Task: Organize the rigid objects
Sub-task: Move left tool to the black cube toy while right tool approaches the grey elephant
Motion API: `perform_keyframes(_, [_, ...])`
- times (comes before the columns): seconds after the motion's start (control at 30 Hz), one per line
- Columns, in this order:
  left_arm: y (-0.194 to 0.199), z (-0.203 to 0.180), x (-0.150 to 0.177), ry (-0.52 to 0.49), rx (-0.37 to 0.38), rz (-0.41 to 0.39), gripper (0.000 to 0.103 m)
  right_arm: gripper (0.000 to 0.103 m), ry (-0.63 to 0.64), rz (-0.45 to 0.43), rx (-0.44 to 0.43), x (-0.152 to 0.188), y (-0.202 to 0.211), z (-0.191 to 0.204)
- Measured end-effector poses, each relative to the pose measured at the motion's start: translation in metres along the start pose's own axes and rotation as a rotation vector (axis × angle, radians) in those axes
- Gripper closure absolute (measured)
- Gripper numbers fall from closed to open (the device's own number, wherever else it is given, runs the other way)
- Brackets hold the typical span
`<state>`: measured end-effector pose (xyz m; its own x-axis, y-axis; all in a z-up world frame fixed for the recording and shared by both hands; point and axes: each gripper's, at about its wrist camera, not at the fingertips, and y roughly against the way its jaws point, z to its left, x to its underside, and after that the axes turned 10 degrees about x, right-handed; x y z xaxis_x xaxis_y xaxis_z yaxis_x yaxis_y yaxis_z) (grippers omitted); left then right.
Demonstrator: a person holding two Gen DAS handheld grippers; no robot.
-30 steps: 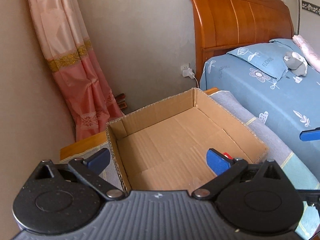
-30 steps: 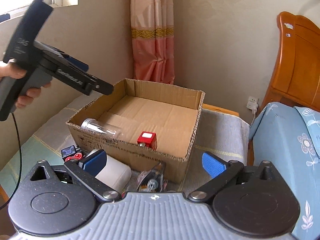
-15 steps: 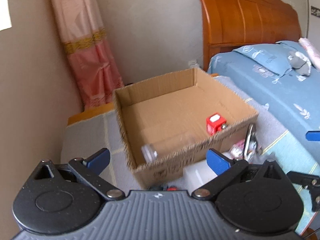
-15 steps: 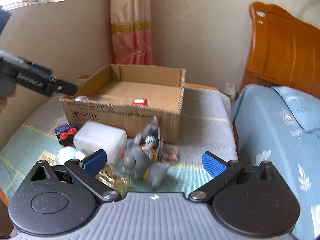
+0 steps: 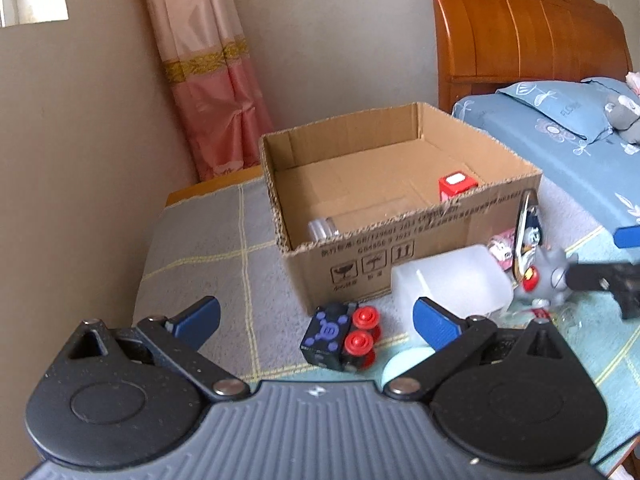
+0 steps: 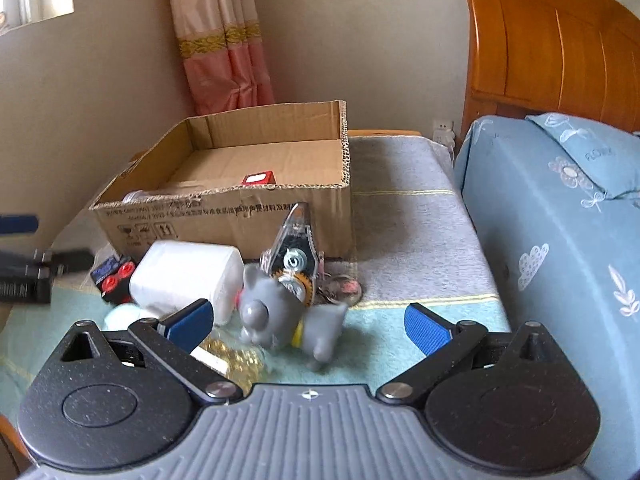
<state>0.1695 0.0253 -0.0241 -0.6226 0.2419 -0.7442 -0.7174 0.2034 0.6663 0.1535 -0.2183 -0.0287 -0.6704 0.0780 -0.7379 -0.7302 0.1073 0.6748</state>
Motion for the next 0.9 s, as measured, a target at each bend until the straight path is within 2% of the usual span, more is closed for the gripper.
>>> perform_keyframes(0.17, [-0.002, 0.005, 0.005, 0.017, 0.01, 0.006, 0.001, 0.0, -0.065, 0.037, 0.006, -0.008, -0.022, 0.007])
perform_keyframes(0.4, [-0.004, 0.009, 0.007, 0.028, 0.016, 0.012, 0.001, 0.0, -0.082, 0.077, 0.049, -0.005, -0.041, 0.005])
perform_keyframes(0.5, [-0.005, 0.01, 0.006, 0.026, 0.022, 0.013, 0.001, 0.0, -0.092, 0.083, 0.014, 0.0, -0.038, -0.004])
perform_keyframes(0.9, [-0.019, 0.013, 0.009, -0.016, 0.065, 0.026, 0.001, 0.0, -0.015, 0.097, -0.001, 0.018, -0.018, -0.023])
